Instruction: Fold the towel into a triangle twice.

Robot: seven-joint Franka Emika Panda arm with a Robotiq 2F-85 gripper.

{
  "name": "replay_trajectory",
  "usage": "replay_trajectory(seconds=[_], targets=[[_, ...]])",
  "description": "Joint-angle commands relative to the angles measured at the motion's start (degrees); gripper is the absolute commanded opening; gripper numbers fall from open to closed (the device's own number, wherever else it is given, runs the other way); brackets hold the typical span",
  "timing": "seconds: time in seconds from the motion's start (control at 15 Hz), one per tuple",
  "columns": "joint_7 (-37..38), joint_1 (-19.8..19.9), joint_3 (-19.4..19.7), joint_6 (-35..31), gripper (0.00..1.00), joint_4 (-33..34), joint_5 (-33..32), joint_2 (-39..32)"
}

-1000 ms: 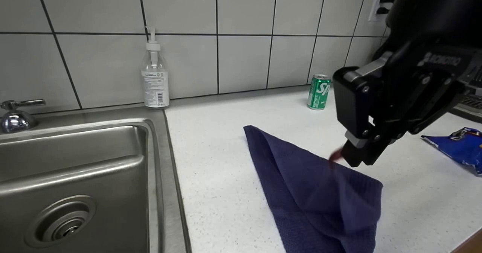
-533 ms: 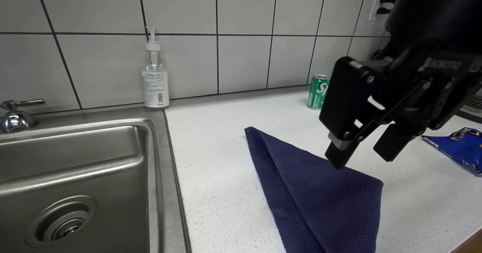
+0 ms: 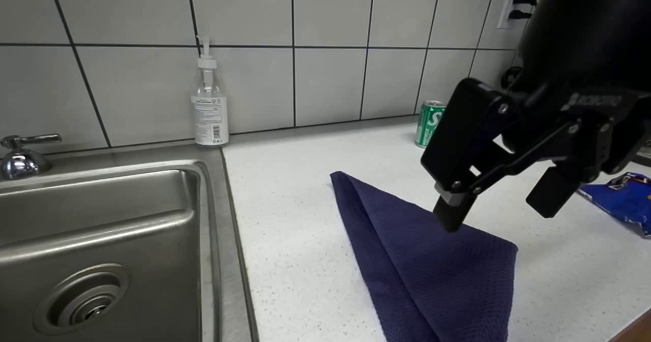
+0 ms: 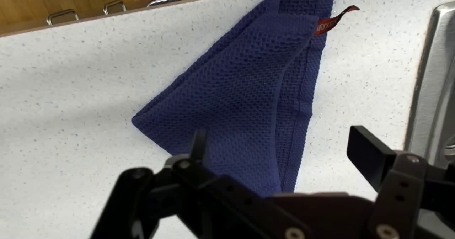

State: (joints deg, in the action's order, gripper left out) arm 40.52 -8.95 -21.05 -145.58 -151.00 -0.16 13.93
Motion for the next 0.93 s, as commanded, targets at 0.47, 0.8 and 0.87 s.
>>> replay_trajectory(seconds=[0.47,0.8,0.87], targets=[[1.76,2.32,5.19,6.89,1.00,6.36,-1.70,-5.11],[1.51,3.35,8.07,9.63,1.00,8.57,-3.38,-7.06],[1.14,3.54,8.74,9.88,1.00,8.79,-3.87,-7.30]])
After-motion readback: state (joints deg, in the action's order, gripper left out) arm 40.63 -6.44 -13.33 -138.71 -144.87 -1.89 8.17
